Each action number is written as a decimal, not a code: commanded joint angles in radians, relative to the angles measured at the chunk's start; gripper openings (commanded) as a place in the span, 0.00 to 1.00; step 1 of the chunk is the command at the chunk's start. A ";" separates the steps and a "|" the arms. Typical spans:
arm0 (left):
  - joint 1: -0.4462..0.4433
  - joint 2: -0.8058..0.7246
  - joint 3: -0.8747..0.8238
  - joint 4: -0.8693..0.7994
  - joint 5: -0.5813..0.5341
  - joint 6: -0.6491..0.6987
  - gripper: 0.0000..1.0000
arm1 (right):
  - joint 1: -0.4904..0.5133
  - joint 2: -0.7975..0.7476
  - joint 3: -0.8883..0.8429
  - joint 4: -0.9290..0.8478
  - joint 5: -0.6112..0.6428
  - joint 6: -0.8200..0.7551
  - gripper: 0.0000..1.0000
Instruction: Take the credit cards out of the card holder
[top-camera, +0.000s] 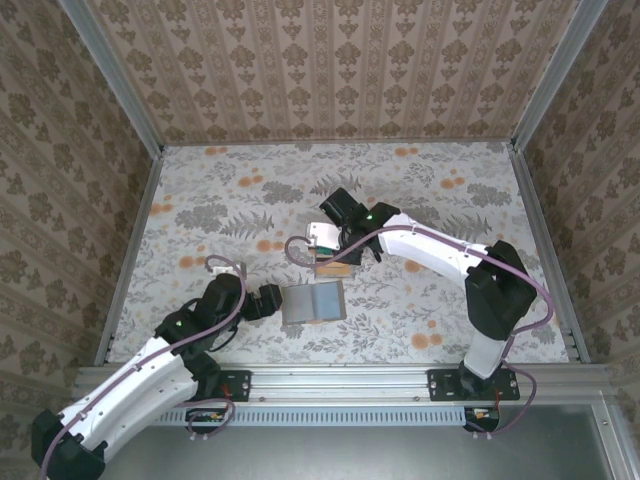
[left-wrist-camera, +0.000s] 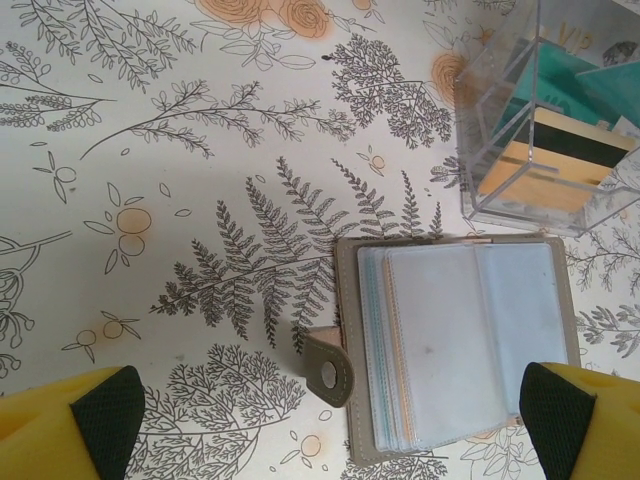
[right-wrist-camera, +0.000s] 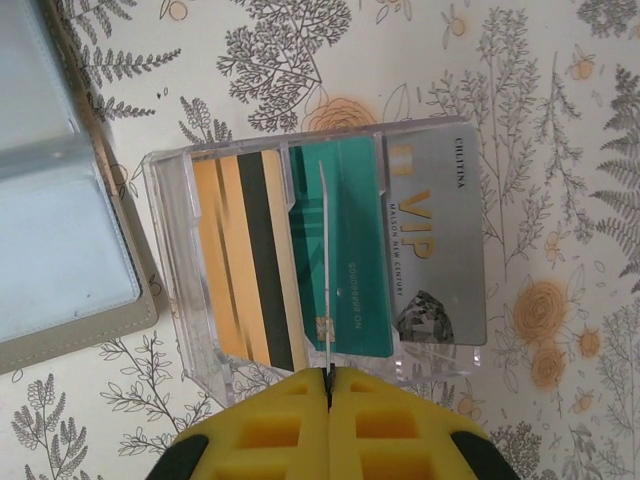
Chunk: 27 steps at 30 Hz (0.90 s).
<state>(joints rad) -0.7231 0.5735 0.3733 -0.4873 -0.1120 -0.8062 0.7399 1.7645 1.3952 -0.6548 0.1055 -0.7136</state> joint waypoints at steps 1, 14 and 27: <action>0.011 -0.015 -0.013 -0.014 0.002 0.007 1.00 | 0.001 0.039 0.036 0.000 0.004 -0.029 0.00; 0.025 -0.022 -0.019 -0.011 0.019 0.007 1.00 | 0.000 0.077 0.047 0.029 0.043 -0.019 0.21; 0.030 -0.021 -0.024 -0.002 0.034 0.010 1.00 | -0.006 0.040 0.007 0.176 0.133 0.029 0.31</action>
<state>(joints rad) -0.7025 0.5671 0.3645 -0.4866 -0.0925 -0.8062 0.7395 1.8267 1.4109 -0.5385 0.2050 -0.7193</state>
